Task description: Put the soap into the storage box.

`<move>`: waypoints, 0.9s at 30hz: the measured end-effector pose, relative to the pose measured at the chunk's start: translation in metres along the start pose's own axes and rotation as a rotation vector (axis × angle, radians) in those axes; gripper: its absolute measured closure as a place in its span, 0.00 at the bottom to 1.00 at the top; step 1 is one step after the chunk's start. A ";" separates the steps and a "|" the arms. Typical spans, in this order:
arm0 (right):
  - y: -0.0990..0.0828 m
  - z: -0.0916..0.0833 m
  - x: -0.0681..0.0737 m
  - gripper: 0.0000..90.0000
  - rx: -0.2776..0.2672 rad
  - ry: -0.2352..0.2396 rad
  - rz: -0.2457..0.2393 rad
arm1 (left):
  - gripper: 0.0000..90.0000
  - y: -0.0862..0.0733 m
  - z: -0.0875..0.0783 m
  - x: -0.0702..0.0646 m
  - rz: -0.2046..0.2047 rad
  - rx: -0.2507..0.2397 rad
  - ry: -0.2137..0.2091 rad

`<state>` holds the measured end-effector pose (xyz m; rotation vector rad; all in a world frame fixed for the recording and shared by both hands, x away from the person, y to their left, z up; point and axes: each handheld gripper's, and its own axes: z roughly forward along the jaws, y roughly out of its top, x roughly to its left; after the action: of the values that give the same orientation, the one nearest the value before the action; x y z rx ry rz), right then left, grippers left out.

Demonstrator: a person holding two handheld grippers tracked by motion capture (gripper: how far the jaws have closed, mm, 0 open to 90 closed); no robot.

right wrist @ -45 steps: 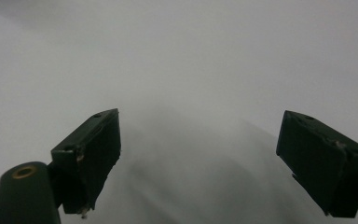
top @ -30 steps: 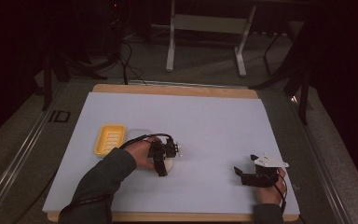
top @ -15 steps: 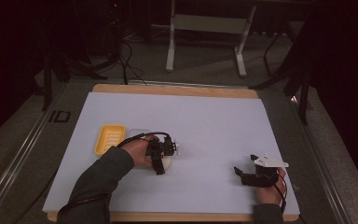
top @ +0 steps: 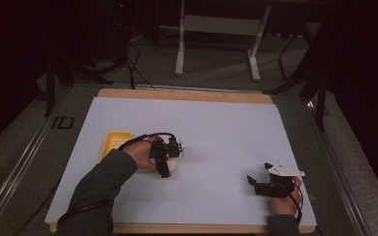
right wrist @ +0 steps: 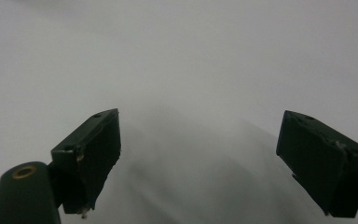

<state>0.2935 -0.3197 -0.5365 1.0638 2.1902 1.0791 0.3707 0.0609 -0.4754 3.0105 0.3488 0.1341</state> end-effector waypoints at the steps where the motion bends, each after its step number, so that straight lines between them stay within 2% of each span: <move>1: 0.000 0.000 0.000 0.15 0.000 0.001 0.001 | 0.26 -0.001 -0.003 0.002 -0.002 -0.001 0.005; 10: 0.000 0.000 0.000 0.15 -0.001 -0.001 0.001 | 0.26 -0.009 -0.019 0.017 -0.049 -0.016 0.021; 11: 0.000 0.000 0.000 0.15 0.000 0.000 0.003 | 0.26 -0.012 -0.023 0.023 -0.073 -0.020 0.021; 12: 0.000 0.000 0.000 0.15 0.000 0.000 0.003 | 0.26 -0.012 -0.023 0.023 -0.073 -0.020 0.021; 14: 0.000 0.000 0.000 0.15 0.000 0.000 0.004 | 0.26 -0.016 -0.027 0.032 -0.102 -0.017 0.021; 16: 0.000 0.000 0.000 0.15 0.000 0.000 0.004 | 0.26 -0.017 -0.027 0.033 -0.111 -0.017 0.021; 19: 0.000 0.000 0.000 0.15 0.000 0.000 0.003 | 0.26 -0.023 -0.031 0.040 -0.146 -0.022 0.023; 27: 0.000 0.000 0.000 0.15 -0.001 -0.001 0.002 | 0.26 -0.031 -0.029 0.047 -0.209 0.003 0.030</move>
<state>0.2934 -0.3199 -0.5363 1.0658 2.1887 1.0801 0.4066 0.1047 -0.4464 2.9539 0.6639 0.1611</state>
